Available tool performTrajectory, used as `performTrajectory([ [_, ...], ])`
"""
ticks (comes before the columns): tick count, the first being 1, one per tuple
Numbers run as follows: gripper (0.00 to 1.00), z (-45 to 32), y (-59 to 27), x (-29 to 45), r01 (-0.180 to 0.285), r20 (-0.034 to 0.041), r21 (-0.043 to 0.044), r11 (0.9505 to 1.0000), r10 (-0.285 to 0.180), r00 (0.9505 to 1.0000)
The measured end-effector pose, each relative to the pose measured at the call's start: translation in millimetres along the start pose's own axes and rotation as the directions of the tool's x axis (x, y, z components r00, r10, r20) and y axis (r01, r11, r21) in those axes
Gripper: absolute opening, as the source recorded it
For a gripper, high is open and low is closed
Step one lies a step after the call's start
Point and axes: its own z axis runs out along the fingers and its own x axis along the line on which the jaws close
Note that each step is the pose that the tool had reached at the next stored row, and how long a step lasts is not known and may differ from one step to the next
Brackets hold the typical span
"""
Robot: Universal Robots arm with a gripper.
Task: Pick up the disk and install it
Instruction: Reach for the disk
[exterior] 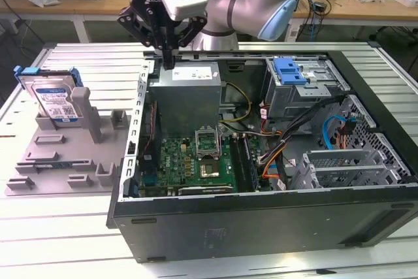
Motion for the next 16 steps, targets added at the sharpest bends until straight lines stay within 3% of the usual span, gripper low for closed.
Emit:
performTrajectory([
  [4, 0.11, -0.1, 1.5, 19.4, -0.001, 0.0000, 0.0001, 1.0000, 0.001, 1.0000],
  [5, 0.11, -0.2, 1.7, 28.0, 0.000, 0.0000, 0.0001, 1.0000, 0.000, 1.0000],
  [16, 0.11, -0.5, 4.4, 81.4, -0.001, 0.0000, 0.0000, 1.0000, 0.001, 1.0000],
])
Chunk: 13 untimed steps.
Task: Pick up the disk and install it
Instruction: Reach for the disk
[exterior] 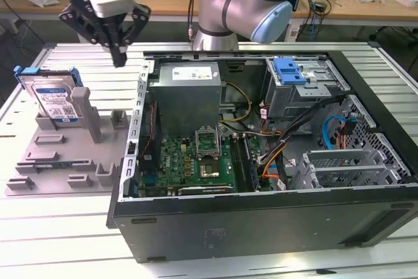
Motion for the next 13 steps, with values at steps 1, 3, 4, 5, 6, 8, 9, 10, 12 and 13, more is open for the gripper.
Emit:
performTrajectory([
  [1, 0.11, 0.0, 0.6, 4.5, 0.000, -0.0001, 0.0001, 1.0000, 0.000, 1.0000],
  [3, 0.11, 0.0, 1.9, 12.7, 0.000, -0.0001, 0.0001, 1.0000, 0.000, 1.0000],
  [4, 0.11, 0.1, 2.7, 16.5, 0.000, -0.0001, 0.0001, 1.0000, 0.000, 1.0000],
  [5, 0.11, 0.2, 3.5, 20.8, 0.000, -0.0001, 0.0001, 1.0000, 0.000, 1.0000],
  [6, 0.11, 0.3, 4.3, 24.7, 0.000, 0.0000, 0.0000, 1.0000, 0.000, 1.0000],
  [8, 0.11, 0.4, 6.5, 33.4, 0.000, 0.0000, 0.0001, 1.0000, 0.000, 1.0000],
  [9, 0.11, 0.5, 7.7, 37.8, 0.000, 0.0000, 0.0000, 1.0000, 0.000, 1.0000],
  [10, 0.11, 0.6, 8.6, 41.2, 0.000, 0.0000, 0.0000, 1.0000, 0.000, 1.0000],
  [12, 0.11, 0.7, 11.0, 49.5, 0.000, -0.0001, 0.0000, 1.0000, 0.000, 1.0000],
  [13, 0.11, 0.9, 12.3, 53.8, 0.000, 0.0000, 0.0000, 1.0000, 0.000, 1.0000],
])
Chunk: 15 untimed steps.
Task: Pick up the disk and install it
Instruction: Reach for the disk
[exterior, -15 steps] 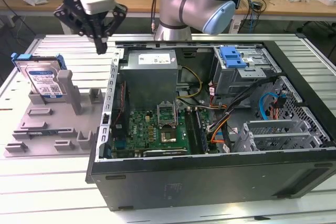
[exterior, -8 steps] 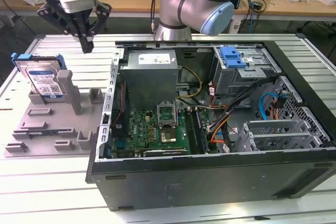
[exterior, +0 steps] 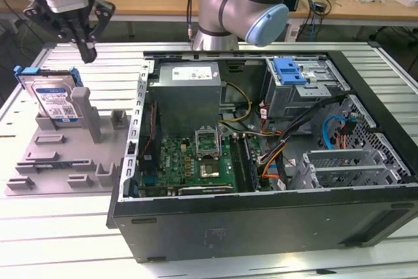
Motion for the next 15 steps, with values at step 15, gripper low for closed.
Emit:
performTrajectory([
  [15, 0.11, 2.1, 24.5, 75.8, 0.000, 0.0000, 0.0001, 1.0000, 0.000, 1.0000],
])
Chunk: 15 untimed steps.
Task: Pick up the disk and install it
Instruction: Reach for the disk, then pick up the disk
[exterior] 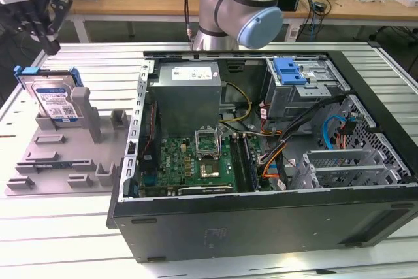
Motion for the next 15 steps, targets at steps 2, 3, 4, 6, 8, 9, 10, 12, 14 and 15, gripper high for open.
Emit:
performTrajectory([
  [2, 0.11, 0.3, 2.8, 6.6, 0.000, 0.0001, 0.0000, 1.0000, 0.000, 1.0000],
  [3, 0.11, 0.4, 4.1, 9.8, 0.000, 0.0000, 0.0000, 1.0000, 0.000, 1.0000],
  [4, 0.11, 0.6, 6.3, 15.1, 0.000, 0.0001, 0.0000, 1.0000, 0.000, 1.0000],
  [6, 0.11, 0.9, 10.4, 24.2, 0.000, 0.0000, 0.0000, 1.0000, 0.000, 1.0000],
  [8, 0.11, 1.3, 14.7, 33.7, 0.000, 0.0001, 0.0000, 1.0000, 0.000, 1.0000],
  [9, 0.11, 1.3, 14.7, 33.7, 0.000, 0.0000, 0.0000, 1.0000, 0.000, 1.0000],
  [10, 0.11, 1.3, 14.7, 33.7, 0.000, 0.0000, 0.0000, 1.0000, 0.000, 1.0000],
  [12, 0.11, 1.3, 14.7, 33.8, 0.000, 0.0001, 0.0000, 1.0000, 0.000, 1.0000],
  [14, 0.11, 1.3, 14.9, 34.4, 0.000, 0.0000, 0.0000, 1.0000, 0.000, 1.0000],
  [15, 0.11, 1.3, 14.9, 34.4, 0.000, 0.0000, 0.0000, 1.0000, 0.000, 1.0000],
])
